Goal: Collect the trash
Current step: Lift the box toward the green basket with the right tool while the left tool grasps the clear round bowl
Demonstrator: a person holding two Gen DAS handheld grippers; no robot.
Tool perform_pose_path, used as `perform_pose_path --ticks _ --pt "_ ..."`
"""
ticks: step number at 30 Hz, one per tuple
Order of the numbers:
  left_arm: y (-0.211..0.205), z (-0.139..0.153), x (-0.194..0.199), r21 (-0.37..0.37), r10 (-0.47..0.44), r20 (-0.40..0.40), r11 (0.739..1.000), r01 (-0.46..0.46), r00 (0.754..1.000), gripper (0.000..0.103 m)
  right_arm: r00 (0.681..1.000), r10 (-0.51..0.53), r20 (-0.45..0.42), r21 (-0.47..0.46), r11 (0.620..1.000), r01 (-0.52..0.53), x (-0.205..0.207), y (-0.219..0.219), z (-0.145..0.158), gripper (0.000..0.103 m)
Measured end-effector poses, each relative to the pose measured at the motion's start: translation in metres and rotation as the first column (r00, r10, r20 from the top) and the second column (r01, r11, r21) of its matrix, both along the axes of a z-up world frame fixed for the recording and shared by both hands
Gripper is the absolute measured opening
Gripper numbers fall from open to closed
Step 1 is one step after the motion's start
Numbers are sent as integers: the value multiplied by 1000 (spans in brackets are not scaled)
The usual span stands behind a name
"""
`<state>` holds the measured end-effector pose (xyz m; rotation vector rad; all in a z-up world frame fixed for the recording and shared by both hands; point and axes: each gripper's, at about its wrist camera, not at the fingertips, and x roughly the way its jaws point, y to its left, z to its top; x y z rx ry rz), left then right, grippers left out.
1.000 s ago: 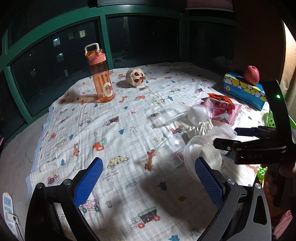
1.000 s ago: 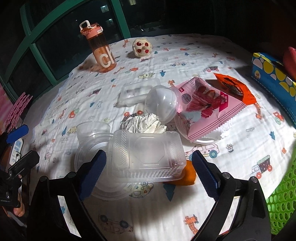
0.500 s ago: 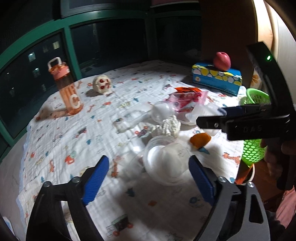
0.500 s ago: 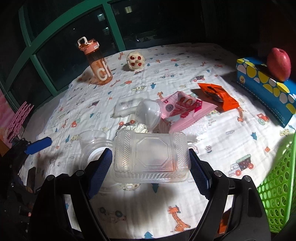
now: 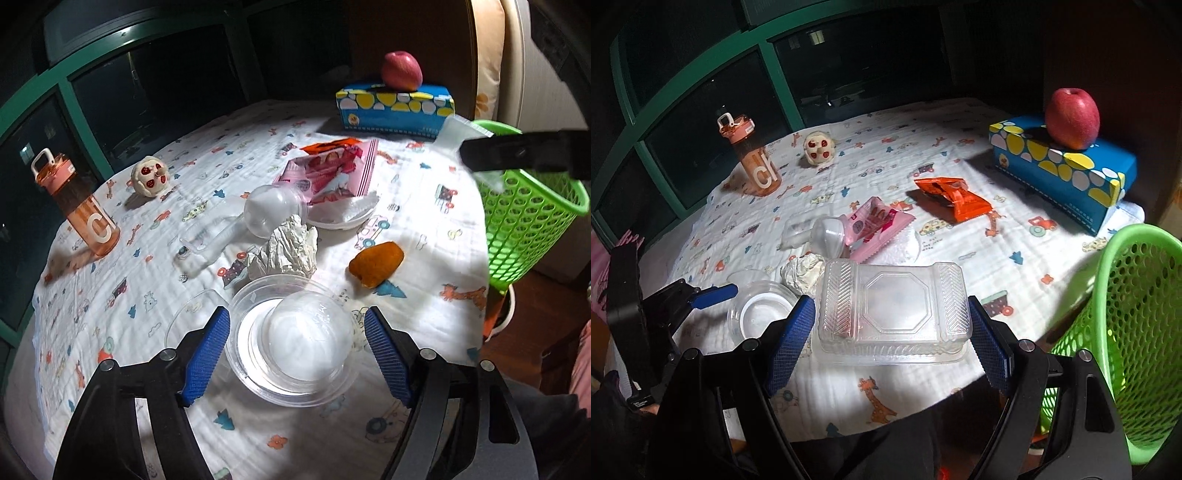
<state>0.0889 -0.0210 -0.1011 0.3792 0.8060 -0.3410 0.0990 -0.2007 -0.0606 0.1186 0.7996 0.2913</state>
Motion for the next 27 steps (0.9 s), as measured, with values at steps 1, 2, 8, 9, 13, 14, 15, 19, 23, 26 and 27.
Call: perform_pose_path --ticks 1,2,8,9,13,14,15,19,23,26,27 --pt "-1 -2 1 12 -6 0 1000 6 1000 73 1000 -9 -1 -3 1000 9 -2 -4 0 81" --pt "-3 -4 2 26 -10 1 1000 10 1000 73 1000 -19 -2 -5 1000 19 -3 -8 -1 81" --pt "-7 -13 7 60 -23 -8 998 23 1000 66 998 -64 -7 -6 998 64 -12 -29 -3 81" --pt "-7 -14 7 57 -30 -10 998 30 1000 64 998 -69 -7 -8 998 69 -13 -32 -3 81" --pt "-9 -13 8 41 -44 -16 998 45 999 54 995 -96 -7 -21 995 96 -19 -42 -4 81" --pt "-8 -11 7 33 -47 -15 998 47 999 54 994 -105 -6 -20 994 105 -21 -45 -4 81" --pt "-7 -10 7 22 -47 -17 999 48 999 54 994 -112 -5 -19 993 112 -22 -49 -5 81" --pt "-2 4 6 -49 -41 -24 998 40 999 54 989 -148 0 -16 989 148 -28 -64 -5 81" --pt "-2 27 3 -123 -57 -17 991 55 998 54 981 -194 3 -15 981 194 -32 -82 -5 81" --pt "-10 46 4 -171 -79 -7 982 77 997 54 972 -237 2 -15 972 237 -35 -100 -5 81" --pt "-13 50 4 -186 -87 -6 979 85 996 54 968 -250 2 -16 968 250 -36 -106 -6 81"
